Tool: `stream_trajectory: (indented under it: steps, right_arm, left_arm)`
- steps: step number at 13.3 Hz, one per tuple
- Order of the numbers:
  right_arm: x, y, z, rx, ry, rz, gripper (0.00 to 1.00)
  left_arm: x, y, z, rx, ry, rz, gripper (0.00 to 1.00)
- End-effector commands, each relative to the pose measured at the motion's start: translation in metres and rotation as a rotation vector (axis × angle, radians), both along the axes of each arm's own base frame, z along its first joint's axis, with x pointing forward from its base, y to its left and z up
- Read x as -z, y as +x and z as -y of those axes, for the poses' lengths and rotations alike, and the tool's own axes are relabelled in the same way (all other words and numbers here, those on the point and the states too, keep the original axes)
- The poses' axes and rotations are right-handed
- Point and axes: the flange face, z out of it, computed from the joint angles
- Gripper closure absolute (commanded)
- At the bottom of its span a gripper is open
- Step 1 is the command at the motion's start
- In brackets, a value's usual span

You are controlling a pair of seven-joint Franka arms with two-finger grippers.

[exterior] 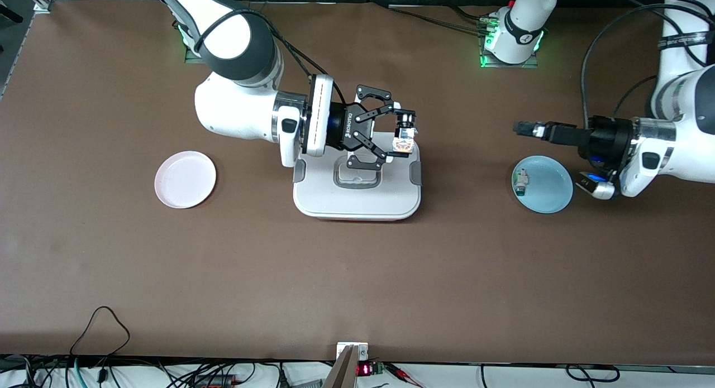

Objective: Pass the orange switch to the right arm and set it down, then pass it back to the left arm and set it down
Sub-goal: 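Grasp the switch with the left gripper from the right gripper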

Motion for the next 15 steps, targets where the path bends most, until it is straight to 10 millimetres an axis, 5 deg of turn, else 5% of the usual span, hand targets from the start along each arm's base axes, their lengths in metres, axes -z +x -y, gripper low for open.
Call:
stream_trajectory:
  steps: [1, 10, 15]
  right_arm:
    - [0.0, 0.005, -0.018, 0.03, 0.021, 0.009, 0.78]
    - [0.007, 0.009, -0.015, 0.039, 0.001, 0.024, 0.75]
    - [0.007, 0.012, -0.011, 0.045, -0.005, 0.027, 0.75]
  left_arm:
    - [-0.022, -0.003, 0.048, -0.076, 0.014, -0.056, 0.0]
    - [-0.035, 0.001, 0.144, -0.246, 0.071, -0.034, 0.0]
    - [-0.027, 0.003, 0.166, -0.256, 0.137, 0.065, 0.0]
